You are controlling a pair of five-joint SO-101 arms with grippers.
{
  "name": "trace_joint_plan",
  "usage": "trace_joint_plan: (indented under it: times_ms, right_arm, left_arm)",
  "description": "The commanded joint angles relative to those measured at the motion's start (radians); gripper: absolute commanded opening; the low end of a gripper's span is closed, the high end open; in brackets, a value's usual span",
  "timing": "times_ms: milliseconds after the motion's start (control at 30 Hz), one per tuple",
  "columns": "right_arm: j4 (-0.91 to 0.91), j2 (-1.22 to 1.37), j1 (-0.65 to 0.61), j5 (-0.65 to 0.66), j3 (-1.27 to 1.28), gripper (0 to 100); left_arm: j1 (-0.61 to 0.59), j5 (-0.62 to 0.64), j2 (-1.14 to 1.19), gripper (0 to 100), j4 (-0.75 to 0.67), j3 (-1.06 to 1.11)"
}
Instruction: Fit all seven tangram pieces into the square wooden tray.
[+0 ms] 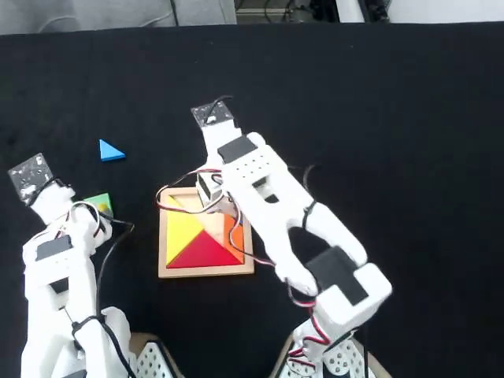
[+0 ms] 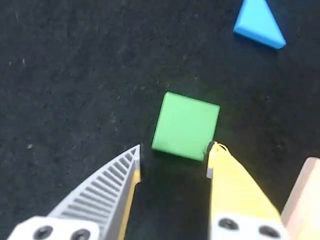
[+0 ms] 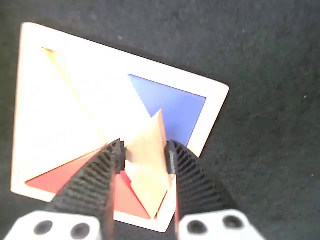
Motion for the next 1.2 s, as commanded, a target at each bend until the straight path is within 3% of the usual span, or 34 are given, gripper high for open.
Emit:
trace_joint_plan:
  times_ms: [0, 600, 800, 1167]
  right_arm:
    - [-0.002, 0.012, -0.018, -0.018, -0.054, 1.5]
    - [-0.005, 0.024, -0.124, -0.029, -0.041, 1.5]
    - [-0.029, 0.024, -0.086, -0.273, -0.031, 1.5]
    - [-0.061, 0.024, -0.086, -0.285, 0.015, 1.8]
  left_arm:
    - [0.021, -0.006, -0.029, 22, -0.018, -0.004]
    - [0.030, -0.006, -0.029, 22, -0.018, -0.004]
    - [0.030, -0.006, -0.029, 22, -0.018, -0.004]
    - [0.030, -0.006, -0.029, 22, -0.020, -0.004]
